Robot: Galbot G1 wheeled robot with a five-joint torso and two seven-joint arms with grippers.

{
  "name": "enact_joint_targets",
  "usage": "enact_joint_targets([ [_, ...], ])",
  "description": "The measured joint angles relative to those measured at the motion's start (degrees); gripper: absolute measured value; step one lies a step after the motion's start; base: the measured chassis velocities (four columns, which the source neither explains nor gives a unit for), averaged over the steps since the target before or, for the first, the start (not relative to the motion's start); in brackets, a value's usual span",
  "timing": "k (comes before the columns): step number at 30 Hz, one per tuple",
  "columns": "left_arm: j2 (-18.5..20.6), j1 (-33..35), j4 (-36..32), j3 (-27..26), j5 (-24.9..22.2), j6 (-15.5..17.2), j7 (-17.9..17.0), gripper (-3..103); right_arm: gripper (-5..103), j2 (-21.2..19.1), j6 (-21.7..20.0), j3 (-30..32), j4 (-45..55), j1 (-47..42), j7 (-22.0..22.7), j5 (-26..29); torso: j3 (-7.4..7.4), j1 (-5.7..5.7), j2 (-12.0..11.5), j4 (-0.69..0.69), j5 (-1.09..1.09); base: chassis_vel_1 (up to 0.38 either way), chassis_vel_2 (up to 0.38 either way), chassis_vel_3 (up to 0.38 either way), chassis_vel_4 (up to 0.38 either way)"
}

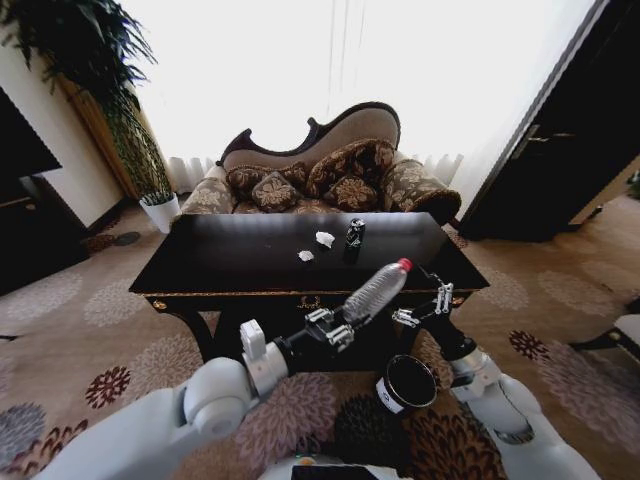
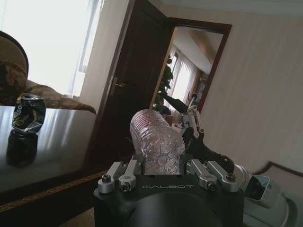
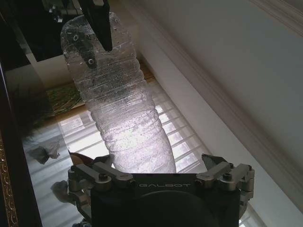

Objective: Move to the front of the table and place the trash on the table into the trash bin.

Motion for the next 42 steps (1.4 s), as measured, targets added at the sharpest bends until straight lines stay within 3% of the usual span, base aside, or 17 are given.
enact_joint_targets([
  [5, -1.5, -1.4, 0.6, 2.4, 0.3, 0.1, 0.0, 36, 102, 1.1, -0.1, 0.0, 1.1, -0.6, -0.2, -0.3, 0.00, 0.00, 0.0, 0.00, 0.00, 0.000, 0.000, 0.000, 0.000],
  [7, -2.1, -1.8, 0.7, 3.1, 0.2, 0.1, -0.1, 36, 92, 1.3, -0.1, 0.2, 1.7, -0.9, -0.3, -0.4, 0.00, 0.00, 0.0, -0.01, -0.01, 0.000, 0.000, 0.000, 0.000],
  [10, -2.5, -1.9, 0.8, 3.6, 0.2, 0.0, -0.2, 36, 87, 1.4, -0.1, 0.2, 1.9, -1.2, -0.4, -0.4, 0.00, 0.00, 0.0, 0.00, -0.01, 0.000, 0.000, 0.000, 0.000],
  [13, -2.6, -2.1, 0.9, 3.7, 0.2, -0.1, -0.2, 36, 71, 1.4, -0.1, 0.3, 2.0, -1.3, -0.5, -0.2, 0.00, 0.00, 0.0, 0.00, -0.01, 0.000, 0.000, 0.000, 0.000],
  [18, -2.5, -2.1, 1.0, 3.5, 0.1, -0.1, 0.0, 36, 60, 1.4, 0.0, 0.3, 1.9, -1.4, -0.5, -0.1, 0.00, 0.00, 0.0, 0.00, -0.01, 0.000, 0.000, 0.000, 0.000],
  [20, -1.7, -2.2, 0.8, 2.9, -0.4, -0.1, 0.2, 36, 46, 1.5, 0.4, 0.2, 1.5, -1.4, -0.7, 0.1, -0.01, 0.00, 0.0, 0.00, -0.01, 0.000, 0.000, 0.000, 0.000],
  [24, -1.7, -1.9, 0.5, 2.2, -0.5, 0.1, -0.4, 33, 39, 1.5, 0.5, 0.1, 1.4, -1.4, -0.7, 0.6, 0.00, 0.00, 0.0, 0.00, -0.01, 0.000, 0.000, 0.000, 0.000],
  [27, -1.9, -1.9, 0.0, 1.2, 0.0, 0.3, -1.0, 46, 37, 1.5, 0.4, 0.2, 1.3, -1.6, -0.7, 1.2, 0.00, 0.00, 0.0, 0.00, -0.01, 0.000, 0.000, 0.000, 0.000],
  [28, -1.9, -1.9, 0.0, 1.2, 0.0, 0.3, -1.0, 46, 37, 1.5, 0.4, 0.2, 1.3, -1.6, -0.7, 1.2, 0.00, 0.00, 0.0, 0.00, -0.01, 0.000, 0.000, 0.000, 0.000],
  [31, -0.9, -2.2, -2.2, -1.0, 1.5, 0.3, -0.8, 62, 28, 2.0, 0.6, 0.4, 1.0, -2.2, -0.7, 1.5, -0.01, 0.00, 0.0, -0.01, -0.02, 0.000, 0.000, 0.000, 0.000],
  [33, 0.0, -2.1, -3.3, -1.9, 1.3, 0.4, -0.6, 62, 28, 2.3, 0.6, 0.4, 0.7, -2.4, -0.6, 1.7, 0.00, 0.00, 0.0, -0.01, -0.01, 0.000, 0.000, 0.000, 0.000],
  [34, 0.9, -1.8, -4.4, -3.0, 1.2, 0.4, -0.3, 68, 26, 2.7, 0.6, 0.4, 0.4, -2.5, -0.6, 1.9, -0.01, 0.00, 0.0, -0.01, -0.01, 0.000, 0.000, 0.000, 0.000],
  [37, 4.4, 1.4, -6.4, -9.8, 1.1, 0.2, 1.8, 85, 26, 3.7, 0.1, -0.2, -0.6, -2.7, -0.4, 3.7, -0.01, -0.01, 0.0, -0.01, -0.01, 0.000, 0.000, 0.000, 0.000],
  [38, 4.4, 1.4, -6.4, -9.8, 1.1, 0.2, 1.8, 85, 26, 3.7, 0.1, -0.2, -0.6, -2.7, -0.4, 3.7, -0.01, -0.01, 0.0, -0.01, -0.01, 0.000, 0.000, 0.000, 0.000],
  [40, 5.6, 5.4, -6.4, -17.0, 1.3, -0.5, 3.0, 94, 26, 5.0, -1.6, -1.8, -1.4, -3.1, -0.3, 7.2, -0.01, 0.00, 0.0, 0.00, -0.02, 0.000, 0.000, 0.000, 0.000],
  [42, 6.3, 8.8, -5.8, -22.9, 1.6, -1.7, 4.1, 98, 26, 6.4, -3.4, -3.3, -2.8, -3.6, -0.3, 10.7, -0.01, 0.00, 0.0, 0.01, -0.02, 0.000, 0.000, 0.000, 0.000],
])
